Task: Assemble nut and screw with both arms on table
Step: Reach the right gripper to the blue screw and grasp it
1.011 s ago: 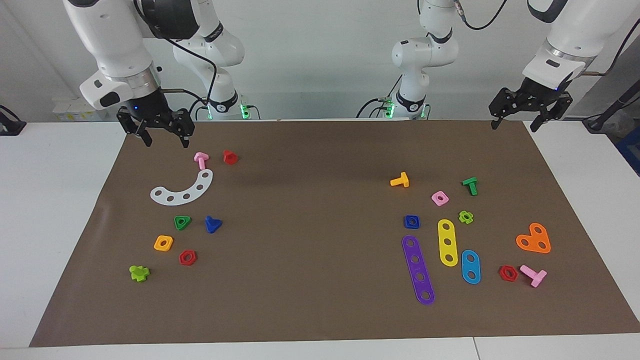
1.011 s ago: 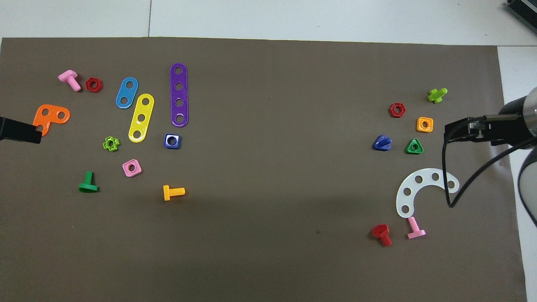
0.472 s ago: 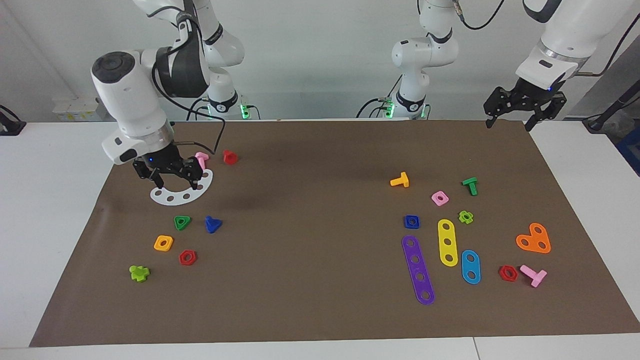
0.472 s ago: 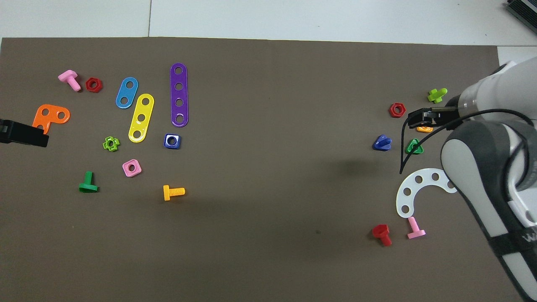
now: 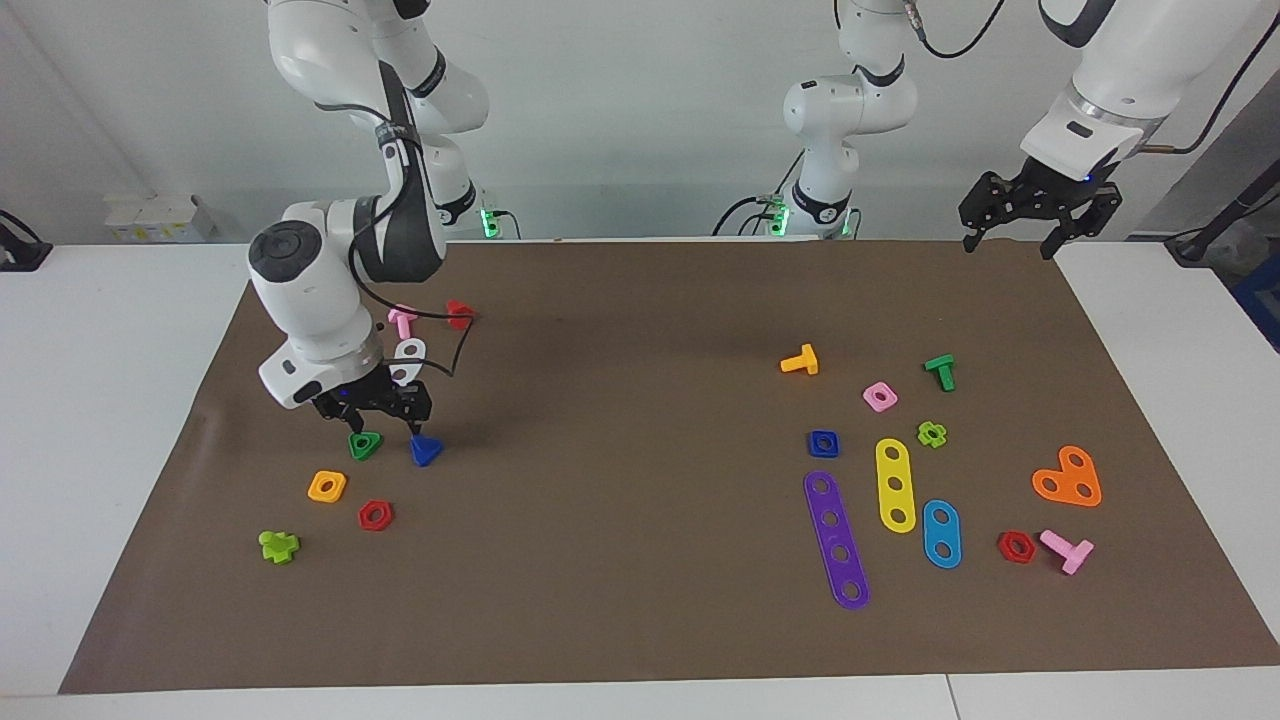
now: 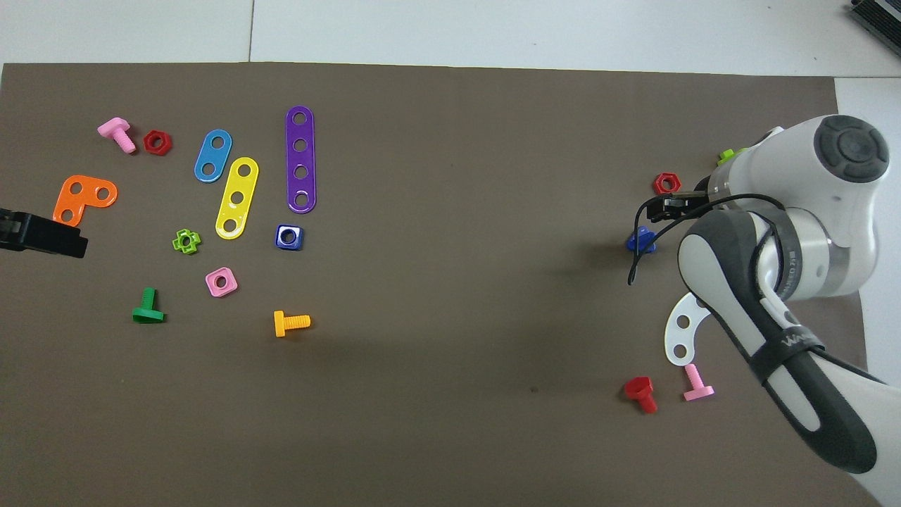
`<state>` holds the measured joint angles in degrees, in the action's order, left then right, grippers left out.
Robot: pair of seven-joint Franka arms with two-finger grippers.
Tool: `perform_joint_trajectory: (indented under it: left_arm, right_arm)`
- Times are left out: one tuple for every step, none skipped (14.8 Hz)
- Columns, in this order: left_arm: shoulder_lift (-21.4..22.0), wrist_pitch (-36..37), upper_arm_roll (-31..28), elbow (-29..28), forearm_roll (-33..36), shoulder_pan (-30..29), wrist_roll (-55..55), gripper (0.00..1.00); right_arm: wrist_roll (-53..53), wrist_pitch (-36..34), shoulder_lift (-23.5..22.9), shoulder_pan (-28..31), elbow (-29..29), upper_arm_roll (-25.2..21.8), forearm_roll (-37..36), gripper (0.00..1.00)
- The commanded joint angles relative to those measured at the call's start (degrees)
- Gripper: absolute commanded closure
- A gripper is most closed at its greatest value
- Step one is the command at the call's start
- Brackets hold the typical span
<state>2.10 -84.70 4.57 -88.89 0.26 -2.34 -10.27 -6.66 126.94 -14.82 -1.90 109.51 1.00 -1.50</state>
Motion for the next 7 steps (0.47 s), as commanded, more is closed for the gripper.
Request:
perform_joint_trajectory:
  left_arm:
    - [2.5,1.5,-0.3,-2.7,0.6,1.5,-0.2,0.0]
    - [2.5,1.5,-0.3,-2.8,0.6,1.5,0.2,0.0]
    - [2.5,1.3,-0.3,-3.0,0.6,1.3,0.3,0.0]
    - [2.6,1.1,-0.3,-3.3,0.5,1.2,0.3,0.0]
    - [2.8,1.0,-0.3,-3.5,0.6,1.1,0.3,0.0]
    - [2.8,0.9,-0.3,-3.6,0.5,1.2,0.4,0.0]
    - [2.8,0.8,-0.3,-3.6,0.5,1.2,0.4,0.0]
  right_arm:
    - [1.8,5.6,0.1,-0.8,4.6,0.3,1.1,0.16]
    - [1.8,6.2,-0.3,-1.0,4.9,0.3,1.1,0.18]
    - [1.7,6.6,-0.7,-1.1,5.0,0.3,1.1,0.2]
    - [1.8,7.0,-1.0,-1.2,5.3,0.3,1.1,0.23]
    - [1.8,7.2,-1.1,-1.2,6.1,0.4,1.1,0.24]
    - [1.8,7.4,-1.0,-1.2,6.4,0.3,1.1,0.26]
    - [1.8,7.6,-1.0,-1.2,6.4,0.4,1.1,0.28]
